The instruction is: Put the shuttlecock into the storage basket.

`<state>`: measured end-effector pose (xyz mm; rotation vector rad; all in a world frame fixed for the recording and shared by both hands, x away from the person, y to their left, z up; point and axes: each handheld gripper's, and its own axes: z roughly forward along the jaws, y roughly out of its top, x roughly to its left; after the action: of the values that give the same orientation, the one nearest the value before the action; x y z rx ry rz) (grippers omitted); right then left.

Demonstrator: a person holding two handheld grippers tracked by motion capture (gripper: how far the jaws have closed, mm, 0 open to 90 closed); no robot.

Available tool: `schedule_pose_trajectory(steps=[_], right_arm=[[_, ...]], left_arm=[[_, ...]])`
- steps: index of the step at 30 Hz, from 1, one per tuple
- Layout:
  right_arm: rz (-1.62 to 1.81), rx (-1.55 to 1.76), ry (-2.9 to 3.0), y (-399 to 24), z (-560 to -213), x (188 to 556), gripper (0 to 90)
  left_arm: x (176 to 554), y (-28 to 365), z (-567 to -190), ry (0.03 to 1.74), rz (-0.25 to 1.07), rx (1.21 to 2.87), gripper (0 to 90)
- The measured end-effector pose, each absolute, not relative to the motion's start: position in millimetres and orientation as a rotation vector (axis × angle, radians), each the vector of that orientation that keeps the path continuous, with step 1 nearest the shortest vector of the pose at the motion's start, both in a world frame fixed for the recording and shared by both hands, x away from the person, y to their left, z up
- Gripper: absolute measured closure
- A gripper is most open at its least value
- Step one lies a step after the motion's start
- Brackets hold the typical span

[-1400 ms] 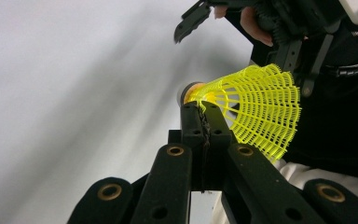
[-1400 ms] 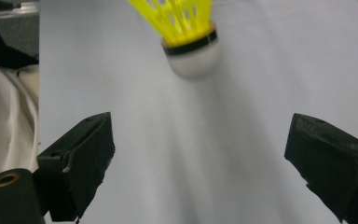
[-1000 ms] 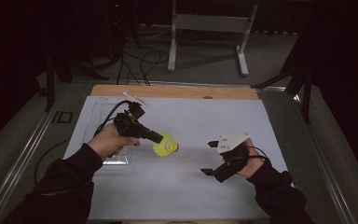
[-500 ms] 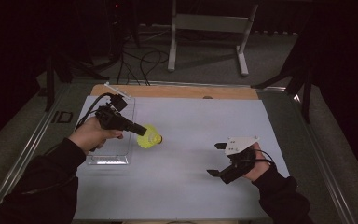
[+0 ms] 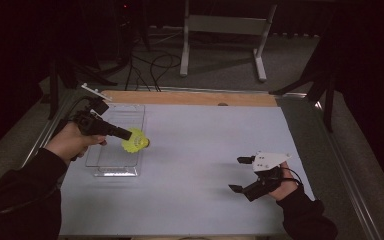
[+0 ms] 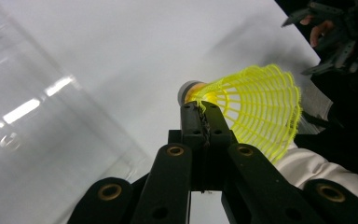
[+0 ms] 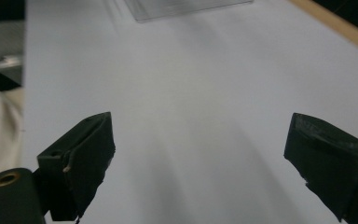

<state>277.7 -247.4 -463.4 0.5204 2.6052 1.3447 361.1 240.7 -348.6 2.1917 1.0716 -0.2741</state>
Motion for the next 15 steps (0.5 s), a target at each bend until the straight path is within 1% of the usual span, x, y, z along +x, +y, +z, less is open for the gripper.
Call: schedule_pose_trajectory(steps=[15], right_arm=[[1.393,0.568,2.451,-275.6,-486.3,260.7,8.3]], left_arm=[[358.0,297.0,-358.0,1.278,-0.232,2.170,90.0]])
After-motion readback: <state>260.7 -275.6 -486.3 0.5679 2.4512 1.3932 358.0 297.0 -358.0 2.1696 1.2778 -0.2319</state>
